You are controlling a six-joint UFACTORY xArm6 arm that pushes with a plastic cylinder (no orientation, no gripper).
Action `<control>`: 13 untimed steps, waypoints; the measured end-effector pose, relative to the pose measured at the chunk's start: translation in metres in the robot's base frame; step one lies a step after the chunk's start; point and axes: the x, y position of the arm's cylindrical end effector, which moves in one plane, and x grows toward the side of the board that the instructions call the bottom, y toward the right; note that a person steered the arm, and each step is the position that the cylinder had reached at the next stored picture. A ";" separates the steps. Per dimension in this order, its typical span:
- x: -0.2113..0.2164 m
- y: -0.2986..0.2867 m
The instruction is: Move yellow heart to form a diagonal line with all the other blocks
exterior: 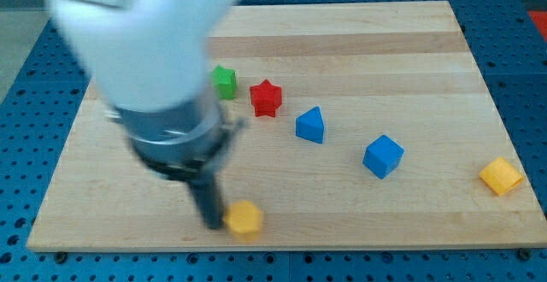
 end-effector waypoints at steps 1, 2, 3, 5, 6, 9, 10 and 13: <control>0.011 0.112; 0.017 0.073; 0.003 0.098; 0.015 0.205; 0.014 0.323; -0.043 0.310; -0.039 0.320; -0.110 0.344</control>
